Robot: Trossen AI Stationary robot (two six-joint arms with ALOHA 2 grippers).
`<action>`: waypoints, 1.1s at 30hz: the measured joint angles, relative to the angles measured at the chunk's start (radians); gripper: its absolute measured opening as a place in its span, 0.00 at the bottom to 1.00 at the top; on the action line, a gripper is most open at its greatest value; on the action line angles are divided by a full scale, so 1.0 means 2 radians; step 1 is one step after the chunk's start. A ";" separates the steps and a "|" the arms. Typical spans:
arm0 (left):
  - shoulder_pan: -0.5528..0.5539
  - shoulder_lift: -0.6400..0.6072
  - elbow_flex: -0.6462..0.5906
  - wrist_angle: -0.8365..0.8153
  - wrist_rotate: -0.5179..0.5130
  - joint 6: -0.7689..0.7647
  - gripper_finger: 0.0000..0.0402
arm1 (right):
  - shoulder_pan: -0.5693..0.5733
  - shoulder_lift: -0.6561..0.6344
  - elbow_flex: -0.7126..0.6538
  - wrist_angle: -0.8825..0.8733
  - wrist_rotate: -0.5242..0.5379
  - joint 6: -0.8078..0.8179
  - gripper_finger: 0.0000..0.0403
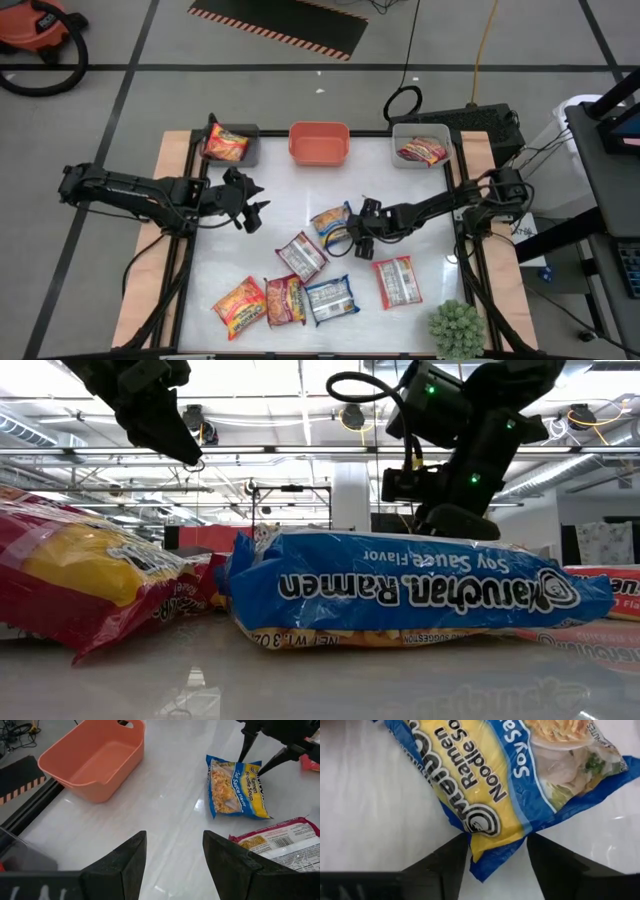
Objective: Sort Maruchan noodles
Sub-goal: Put the top blue noodle pack into the orange bin
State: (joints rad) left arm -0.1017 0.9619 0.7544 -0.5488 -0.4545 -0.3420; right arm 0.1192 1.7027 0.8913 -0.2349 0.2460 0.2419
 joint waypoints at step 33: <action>0.000 0.021 0.000 0.063 0.000 -0.004 0.50 | -0.001 -0.088 0.001 0.058 0.106 -0.043 0.00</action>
State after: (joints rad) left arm -0.1025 1.0043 0.7536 -0.4219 -0.4541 -0.3492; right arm 0.1172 1.5260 0.8925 -0.1189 0.4581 0.1549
